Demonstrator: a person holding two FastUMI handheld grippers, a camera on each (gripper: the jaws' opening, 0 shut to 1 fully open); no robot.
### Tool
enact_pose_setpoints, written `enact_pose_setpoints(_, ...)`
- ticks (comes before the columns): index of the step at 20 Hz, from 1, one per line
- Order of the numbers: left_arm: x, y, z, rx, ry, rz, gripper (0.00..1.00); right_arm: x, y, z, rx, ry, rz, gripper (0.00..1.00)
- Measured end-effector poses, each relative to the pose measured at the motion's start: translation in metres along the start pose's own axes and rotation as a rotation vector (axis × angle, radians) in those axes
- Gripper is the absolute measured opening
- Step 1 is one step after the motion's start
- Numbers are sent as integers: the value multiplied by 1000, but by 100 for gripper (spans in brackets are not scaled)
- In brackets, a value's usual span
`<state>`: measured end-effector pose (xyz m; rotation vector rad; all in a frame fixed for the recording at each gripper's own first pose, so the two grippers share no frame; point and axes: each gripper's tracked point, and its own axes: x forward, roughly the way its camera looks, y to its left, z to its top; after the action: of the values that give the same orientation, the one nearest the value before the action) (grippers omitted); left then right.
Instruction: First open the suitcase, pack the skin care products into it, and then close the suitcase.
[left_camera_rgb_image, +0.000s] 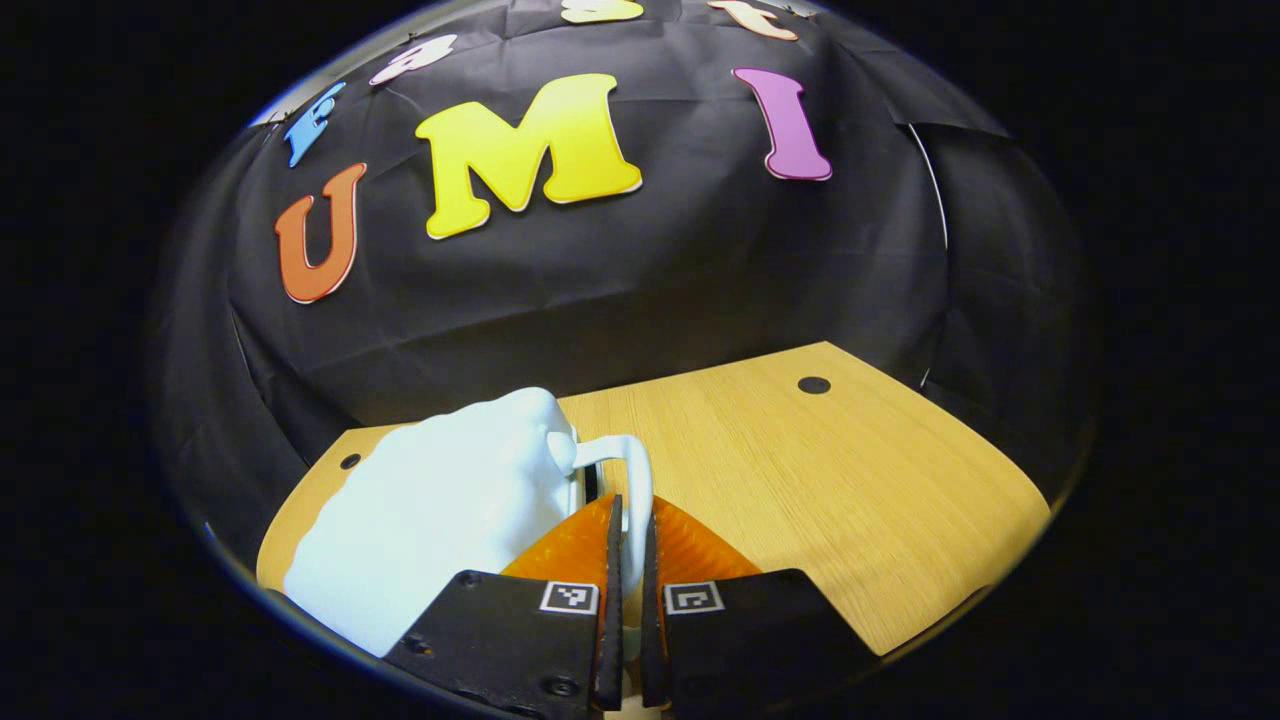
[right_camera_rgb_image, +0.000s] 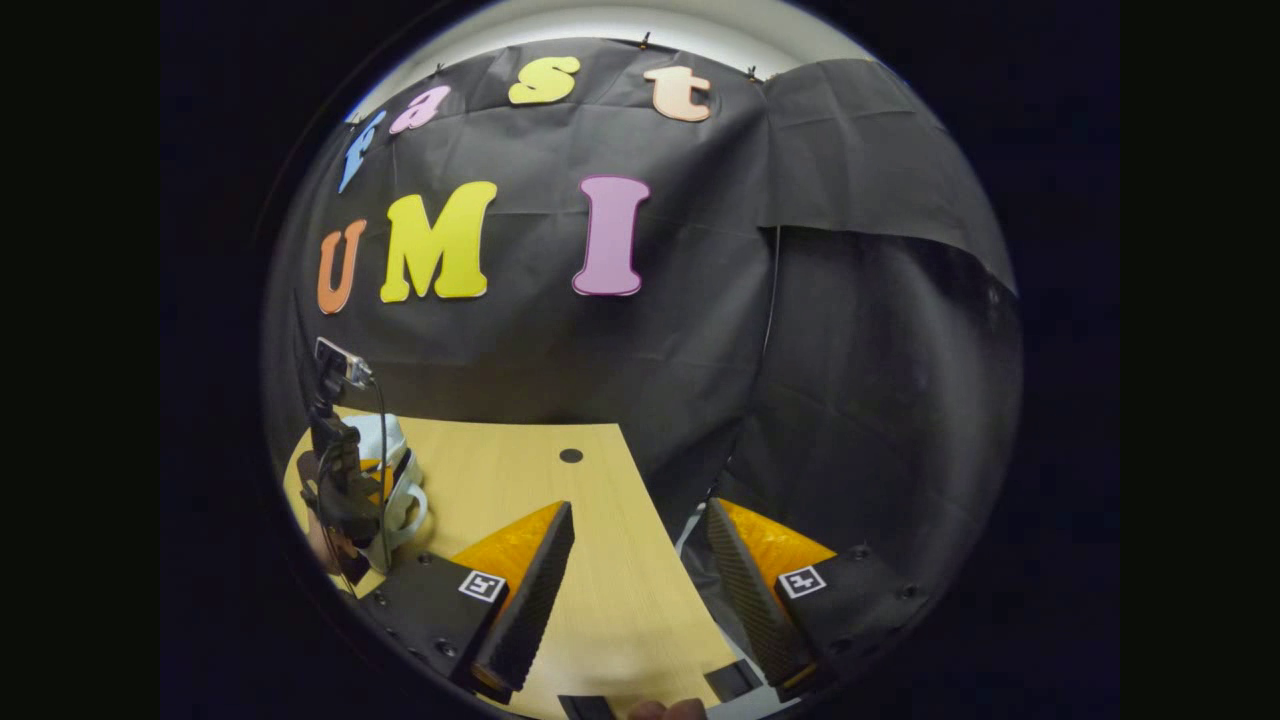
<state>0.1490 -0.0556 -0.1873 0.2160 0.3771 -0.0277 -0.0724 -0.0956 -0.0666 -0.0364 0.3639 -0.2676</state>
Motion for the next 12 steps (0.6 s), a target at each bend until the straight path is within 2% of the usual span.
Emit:
enact_pose_setpoints(4,6,-11,-15,13,25,-15,10,0,6,-2,-16,3,17,80)
enact_pose_setpoints(7,9,-17,-23,12,31,19,11,0,10,4,-20,-8,27,80)
enact_pose_setpoints(9,12,-22,-27,3,32,26,14,-1,10,5,-20,-11,32,80)
enact_pose_setpoints(12,14,-30,-30,-13,35,11,24,-2,7,7,-25,-14,32,80)
